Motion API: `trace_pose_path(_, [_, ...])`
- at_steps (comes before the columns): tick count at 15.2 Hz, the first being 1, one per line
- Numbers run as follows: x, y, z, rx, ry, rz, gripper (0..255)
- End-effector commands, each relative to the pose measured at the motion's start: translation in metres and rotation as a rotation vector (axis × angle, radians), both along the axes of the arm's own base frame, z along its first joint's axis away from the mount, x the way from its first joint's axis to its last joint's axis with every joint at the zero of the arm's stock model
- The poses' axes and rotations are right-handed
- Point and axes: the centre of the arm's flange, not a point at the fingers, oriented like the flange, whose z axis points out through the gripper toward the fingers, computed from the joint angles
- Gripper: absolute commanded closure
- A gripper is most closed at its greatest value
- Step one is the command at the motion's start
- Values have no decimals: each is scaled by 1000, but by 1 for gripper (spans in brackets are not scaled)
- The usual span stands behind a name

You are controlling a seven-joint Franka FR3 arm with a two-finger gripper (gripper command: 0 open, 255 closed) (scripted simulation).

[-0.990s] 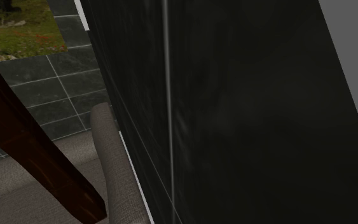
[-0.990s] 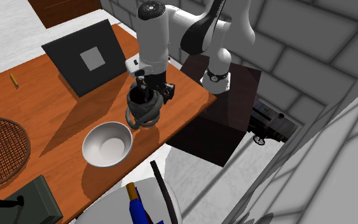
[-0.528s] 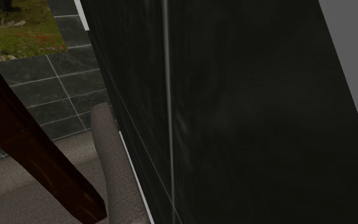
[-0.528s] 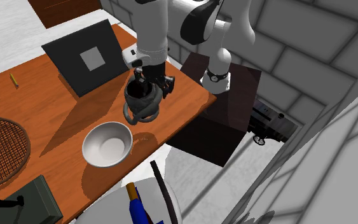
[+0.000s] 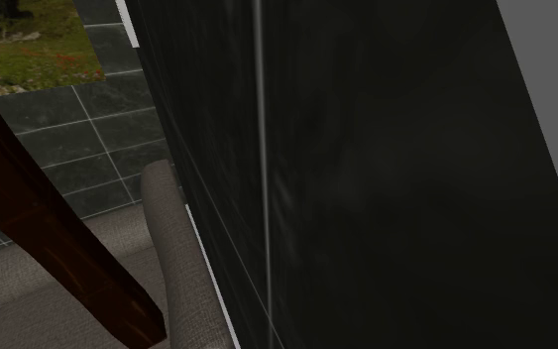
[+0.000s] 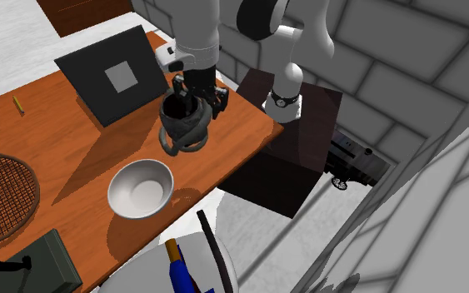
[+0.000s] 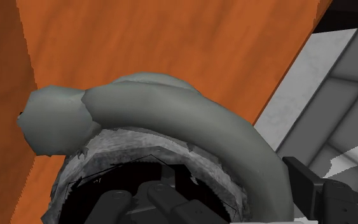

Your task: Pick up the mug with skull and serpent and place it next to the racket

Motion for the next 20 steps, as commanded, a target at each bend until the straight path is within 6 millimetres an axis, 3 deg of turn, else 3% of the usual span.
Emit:
trace_pose_path(1, [0,0,13,-1,-3,0,255])
trace_pose_path(17, [0,0,94,-1,-3,0,255])
trace_pose_path(20, [18,-34,84,-1,-3,0,255])
